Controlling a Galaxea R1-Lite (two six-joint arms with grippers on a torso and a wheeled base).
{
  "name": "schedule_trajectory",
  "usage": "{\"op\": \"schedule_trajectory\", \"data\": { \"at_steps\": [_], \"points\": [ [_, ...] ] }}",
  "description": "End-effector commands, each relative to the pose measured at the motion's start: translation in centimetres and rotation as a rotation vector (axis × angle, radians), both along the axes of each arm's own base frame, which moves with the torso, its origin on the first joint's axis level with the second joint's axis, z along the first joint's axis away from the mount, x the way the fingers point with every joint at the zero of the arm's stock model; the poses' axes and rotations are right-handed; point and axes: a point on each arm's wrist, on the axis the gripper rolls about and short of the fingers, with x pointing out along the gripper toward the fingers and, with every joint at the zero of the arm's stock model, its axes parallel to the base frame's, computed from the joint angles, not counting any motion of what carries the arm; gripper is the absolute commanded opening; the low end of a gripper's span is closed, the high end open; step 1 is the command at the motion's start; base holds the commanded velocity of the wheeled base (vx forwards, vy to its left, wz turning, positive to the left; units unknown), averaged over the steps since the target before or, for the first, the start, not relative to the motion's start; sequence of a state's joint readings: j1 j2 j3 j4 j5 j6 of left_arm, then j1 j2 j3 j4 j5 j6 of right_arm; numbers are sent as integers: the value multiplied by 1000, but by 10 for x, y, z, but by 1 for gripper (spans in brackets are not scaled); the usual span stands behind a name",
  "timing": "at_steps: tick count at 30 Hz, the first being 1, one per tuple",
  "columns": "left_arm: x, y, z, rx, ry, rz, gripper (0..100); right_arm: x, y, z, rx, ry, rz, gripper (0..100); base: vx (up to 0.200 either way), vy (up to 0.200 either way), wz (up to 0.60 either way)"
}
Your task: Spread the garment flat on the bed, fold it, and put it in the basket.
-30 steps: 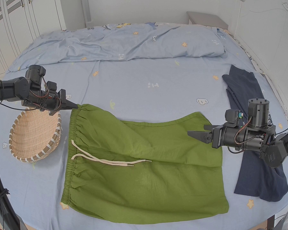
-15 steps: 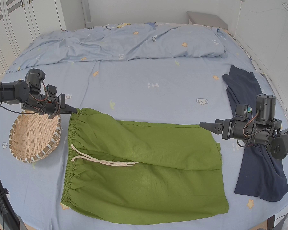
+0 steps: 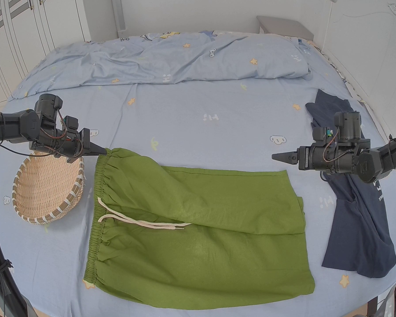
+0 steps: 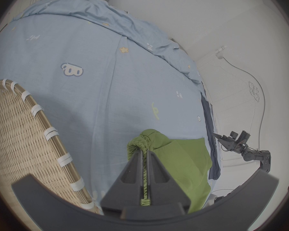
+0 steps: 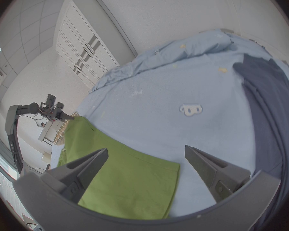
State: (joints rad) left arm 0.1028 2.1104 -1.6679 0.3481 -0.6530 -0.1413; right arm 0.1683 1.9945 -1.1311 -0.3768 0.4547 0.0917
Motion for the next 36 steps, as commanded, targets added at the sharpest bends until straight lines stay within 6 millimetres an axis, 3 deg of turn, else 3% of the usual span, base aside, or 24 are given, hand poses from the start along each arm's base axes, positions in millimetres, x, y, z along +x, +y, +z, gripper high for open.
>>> {"op": "schedule_trajectory", "data": {
  "at_steps": [1,27,28,36],
  "points": [
    [1,-1,-2,0,5,-2,0,19,-3,-41,-23,99,-8,100,0,0,0],
    [1,0,-1,3,-1,-3,0,20,1,-55,6,117,35,100,0,0,0],
    [1,0,-1,3,-1,-3,0,19,1,-56,6,118,35,0,0,0,0],
    [2,0,-2,3,0,-3,0,21,0,-58,5,120,30,0,0,0,0]
  ]
}}
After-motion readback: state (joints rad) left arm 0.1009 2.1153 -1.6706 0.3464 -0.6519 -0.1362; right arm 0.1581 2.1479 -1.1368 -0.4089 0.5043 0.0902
